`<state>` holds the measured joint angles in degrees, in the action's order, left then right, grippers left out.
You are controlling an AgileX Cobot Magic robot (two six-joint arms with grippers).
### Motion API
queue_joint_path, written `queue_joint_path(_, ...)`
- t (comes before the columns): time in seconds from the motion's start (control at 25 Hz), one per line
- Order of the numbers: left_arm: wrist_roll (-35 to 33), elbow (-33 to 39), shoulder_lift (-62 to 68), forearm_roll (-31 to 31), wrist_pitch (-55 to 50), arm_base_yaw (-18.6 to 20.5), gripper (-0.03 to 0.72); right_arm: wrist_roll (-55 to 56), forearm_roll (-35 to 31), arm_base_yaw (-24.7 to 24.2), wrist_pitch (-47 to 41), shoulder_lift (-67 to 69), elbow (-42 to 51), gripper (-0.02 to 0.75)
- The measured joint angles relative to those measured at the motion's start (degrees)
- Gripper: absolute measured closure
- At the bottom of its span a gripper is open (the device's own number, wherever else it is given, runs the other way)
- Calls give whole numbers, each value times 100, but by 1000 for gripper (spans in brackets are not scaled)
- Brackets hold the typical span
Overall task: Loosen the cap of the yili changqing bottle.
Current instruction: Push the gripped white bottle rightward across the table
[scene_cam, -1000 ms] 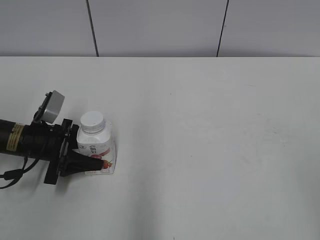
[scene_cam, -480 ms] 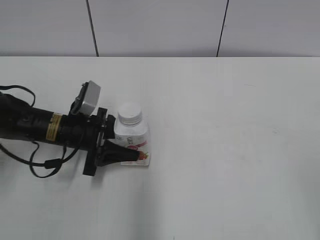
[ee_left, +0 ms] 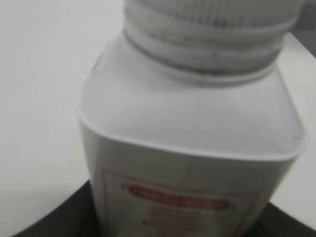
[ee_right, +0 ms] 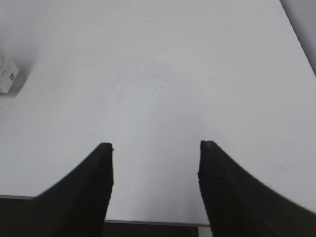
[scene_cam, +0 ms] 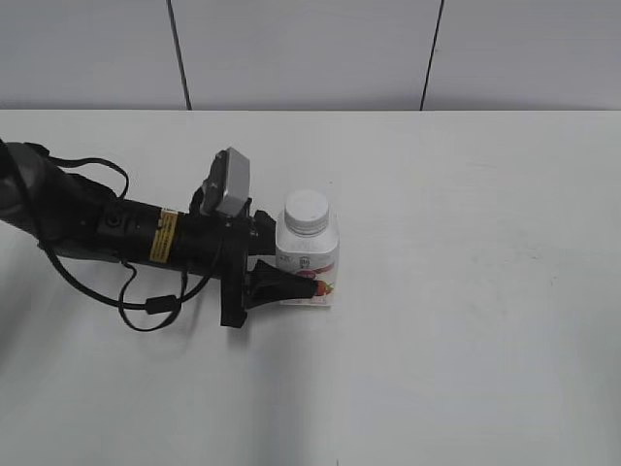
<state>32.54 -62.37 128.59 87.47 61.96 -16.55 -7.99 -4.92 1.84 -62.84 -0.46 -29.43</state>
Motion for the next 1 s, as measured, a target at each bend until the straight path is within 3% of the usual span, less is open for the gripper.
queue_joint_path(1.0, 0, -57, 475, -289, 165, -1, 309, 0, 0, 0, 0, 0, 0, 290)
